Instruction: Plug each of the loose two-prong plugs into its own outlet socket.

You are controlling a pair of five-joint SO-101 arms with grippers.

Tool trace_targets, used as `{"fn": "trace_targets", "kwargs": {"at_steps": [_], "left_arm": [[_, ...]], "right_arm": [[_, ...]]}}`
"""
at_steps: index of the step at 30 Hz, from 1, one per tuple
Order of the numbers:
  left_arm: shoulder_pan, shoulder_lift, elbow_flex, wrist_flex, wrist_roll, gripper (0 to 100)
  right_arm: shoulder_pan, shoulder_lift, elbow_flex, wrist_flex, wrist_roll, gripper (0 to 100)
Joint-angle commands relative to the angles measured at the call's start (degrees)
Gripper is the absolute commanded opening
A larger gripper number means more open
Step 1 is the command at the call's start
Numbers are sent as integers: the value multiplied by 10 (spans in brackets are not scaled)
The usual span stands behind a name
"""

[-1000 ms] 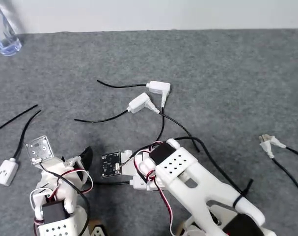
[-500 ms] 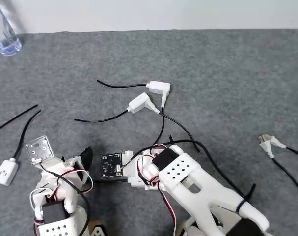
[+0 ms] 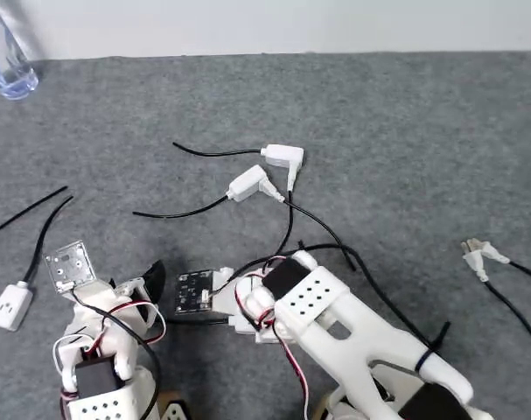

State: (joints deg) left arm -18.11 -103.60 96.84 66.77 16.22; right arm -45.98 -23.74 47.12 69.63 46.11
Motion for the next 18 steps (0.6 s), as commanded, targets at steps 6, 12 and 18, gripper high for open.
{"fn": "trace_targets", "kwargs": {"at_steps": [6,12,18], "left_arm": [[2,-7,-4,4,-4,299],[1,-7,-4,4,-4,299],[1,-7,-4,4,-4,299]], "right_arm": [[-15,60,-25,-55,-19,236],[-15,146,-25,-117,-15,223],[-12,173,-29,-124,33,5]]}}
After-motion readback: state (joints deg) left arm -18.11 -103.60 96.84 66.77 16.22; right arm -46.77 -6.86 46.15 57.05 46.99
